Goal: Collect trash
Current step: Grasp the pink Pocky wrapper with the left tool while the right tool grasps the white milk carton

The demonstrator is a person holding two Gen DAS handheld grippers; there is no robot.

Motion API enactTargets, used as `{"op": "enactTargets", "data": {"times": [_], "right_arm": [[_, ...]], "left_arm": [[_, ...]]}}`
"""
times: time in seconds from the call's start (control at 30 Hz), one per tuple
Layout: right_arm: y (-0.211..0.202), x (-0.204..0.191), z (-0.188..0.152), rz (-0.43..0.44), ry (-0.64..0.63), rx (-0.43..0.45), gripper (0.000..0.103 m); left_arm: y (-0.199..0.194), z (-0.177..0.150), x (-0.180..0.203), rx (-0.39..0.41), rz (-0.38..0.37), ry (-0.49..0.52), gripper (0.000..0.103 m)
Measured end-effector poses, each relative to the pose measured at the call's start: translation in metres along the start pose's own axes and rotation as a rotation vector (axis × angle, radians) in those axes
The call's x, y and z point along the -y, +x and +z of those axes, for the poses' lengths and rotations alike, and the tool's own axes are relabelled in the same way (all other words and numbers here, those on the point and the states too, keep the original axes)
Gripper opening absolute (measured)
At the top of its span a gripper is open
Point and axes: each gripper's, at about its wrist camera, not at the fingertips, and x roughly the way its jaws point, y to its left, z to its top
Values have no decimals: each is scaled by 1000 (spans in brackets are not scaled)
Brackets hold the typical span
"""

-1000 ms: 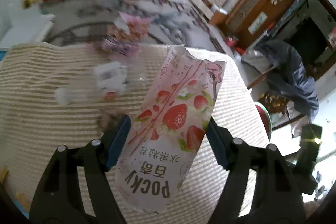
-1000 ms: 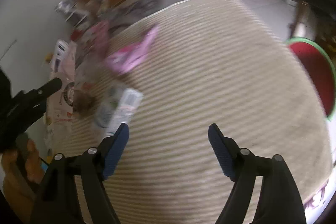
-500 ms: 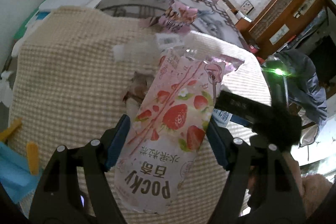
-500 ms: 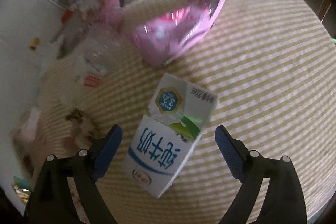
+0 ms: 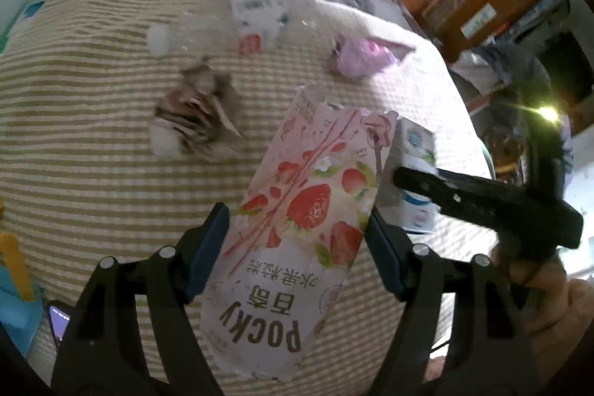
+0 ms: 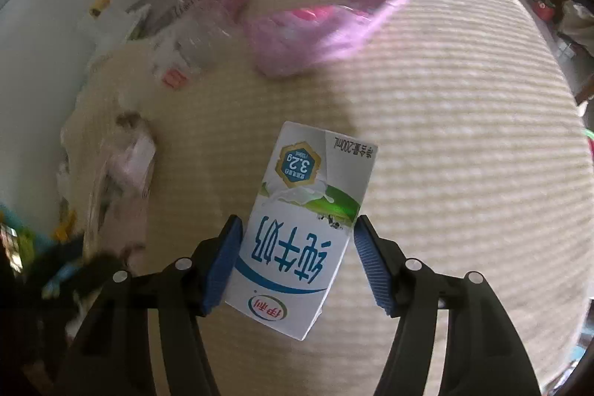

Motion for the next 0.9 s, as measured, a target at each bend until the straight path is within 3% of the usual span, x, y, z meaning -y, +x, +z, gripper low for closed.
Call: {"op": "enactTargets", "data": {"times": [0.17, 0.33, 0.47, 0.57, 0.7, 0.9], "right_arm": [[-14, 23, -28, -73, 39, 17, 61], [-17, 19, -37, -107, 22, 50, 63], [-19, 19, -35, -92, 42, 62, 76], [-16, 22, -30, -93, 64, 54, 80], [-12, 23, -28, -83, 101, 42, 81], [-15, 21, -30, -77, 107, 57, 81]], "left_arm": [[18, -2, 8, -44, 16, 37, 69], [27, 0, 19, -55, 26, 84, 69], [31, 0, 27, -63, 33, 114, 69], [35, -2, 30, -72, 35, 118, 70], [35, -6, 32, -74, 34, 119, 76], [38, -8, 37, -78, 37, 130, 76]]}}
